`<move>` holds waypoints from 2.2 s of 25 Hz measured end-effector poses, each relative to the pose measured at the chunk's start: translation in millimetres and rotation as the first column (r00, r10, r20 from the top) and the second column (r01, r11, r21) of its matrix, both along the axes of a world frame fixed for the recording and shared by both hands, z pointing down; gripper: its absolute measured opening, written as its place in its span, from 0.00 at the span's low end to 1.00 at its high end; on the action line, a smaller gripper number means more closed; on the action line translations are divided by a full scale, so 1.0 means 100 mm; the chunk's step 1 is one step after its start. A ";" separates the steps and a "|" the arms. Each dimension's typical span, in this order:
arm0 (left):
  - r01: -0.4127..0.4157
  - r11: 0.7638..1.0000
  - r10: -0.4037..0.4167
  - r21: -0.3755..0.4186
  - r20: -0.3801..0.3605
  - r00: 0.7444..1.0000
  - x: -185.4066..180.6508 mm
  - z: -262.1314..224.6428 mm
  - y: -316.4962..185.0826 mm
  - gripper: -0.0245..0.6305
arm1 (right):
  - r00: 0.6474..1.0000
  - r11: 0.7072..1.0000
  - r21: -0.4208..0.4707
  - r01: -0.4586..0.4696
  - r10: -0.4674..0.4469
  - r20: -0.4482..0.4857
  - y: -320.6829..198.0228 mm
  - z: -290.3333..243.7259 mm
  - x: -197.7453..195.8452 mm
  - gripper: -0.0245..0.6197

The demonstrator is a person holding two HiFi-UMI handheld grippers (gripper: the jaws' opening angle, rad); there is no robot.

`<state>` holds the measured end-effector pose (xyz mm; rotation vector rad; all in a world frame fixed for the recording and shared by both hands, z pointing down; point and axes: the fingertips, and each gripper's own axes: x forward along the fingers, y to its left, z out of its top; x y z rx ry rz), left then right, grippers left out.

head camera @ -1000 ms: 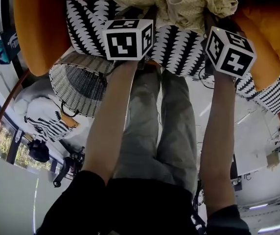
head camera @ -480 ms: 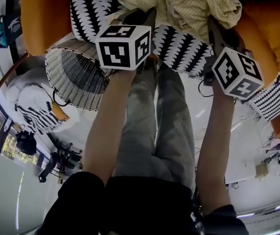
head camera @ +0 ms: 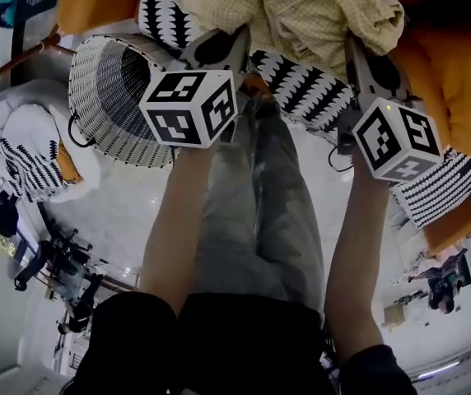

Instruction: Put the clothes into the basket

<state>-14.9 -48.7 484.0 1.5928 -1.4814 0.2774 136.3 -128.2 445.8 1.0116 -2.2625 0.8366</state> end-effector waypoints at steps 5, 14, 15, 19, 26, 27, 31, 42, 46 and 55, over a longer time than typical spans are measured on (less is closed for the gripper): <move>0.118 0.993 -0.118 0.021 0.029 0.993 -0.35 -0.21 0.38 0.09 | 0.993 0.993 0.011 0.116 -0.116 0.026 0.23 -0.17 -0.43 0.15; 0.358 0.931 -0.362 0.062 0.053 0.931 -1.04 -0.46 1.23 0.10 | 0.937 0.938 0.037 0.344 -0.345 0.055 0.76 -0.37 -1.34 0.15; 0.386 0.920 -0.390 0.069 0.055 0.919 -1.11 -0.49 1.32 0.10 | 0.927 0.929 0.040 0.369 -0.371 0.058 0.82 -0.40 -1.45 0.15; 0.498 0.861 -0.506 0.098 0.078 0.859 -1.51 -0.67 1.78 0.10 | 0.875 0.878 0.044 0.476 -0.478 0.083 1.16 -0.50 -2.00 0.15; 0.665 0.743 -0.669 0.077 0.104 0.736 -2.09 -0.63 2.99 0.09 | 0.755 0.760 0.026 0.649 -0.648 0.105 2.19 -0.46 -2.92 0.15; 0.695 0.715 -0.698 0.067 0.111 0.707 -2.12 -0.61 3.16 0.10 | 0.727 0.733 0.020 0.680 -0.678 0.107 2.33 -0.44 -3.02 0.15; 0.795 0.606 -0.788 0.004 0.140 0.600 -2.09 -0.50 3.72 0.10 | 0.638 0.640 -0.029 0.768 -0.761 0.120 2.82 -0.32 -3.30 0.15; 0.864 0.495 -0.843 -0.095 0.189 0.504 -2.11 -0.21 4.38 0.10 | 0.529 0.516 -0.128 0.847 -0.840 0.118 3.48 0.04 -3.58 0.16; 0.850 0.506 -0.817 -0.145 0.235 0.526 -2.12 -0.05 4.34 0.17 | 0.525 0.515 -0.166 0.841 -0.851 0.020 3.45 0.31 -3.60 0.31; 0.784 0.610 -0.761 -0.116 0.188 0.621 -2.08 -0.15 3.92 0.11 | 0.660 0.641 -0.188 0.744 -0.749 0.058 3.07 0.26 -3.30 0.11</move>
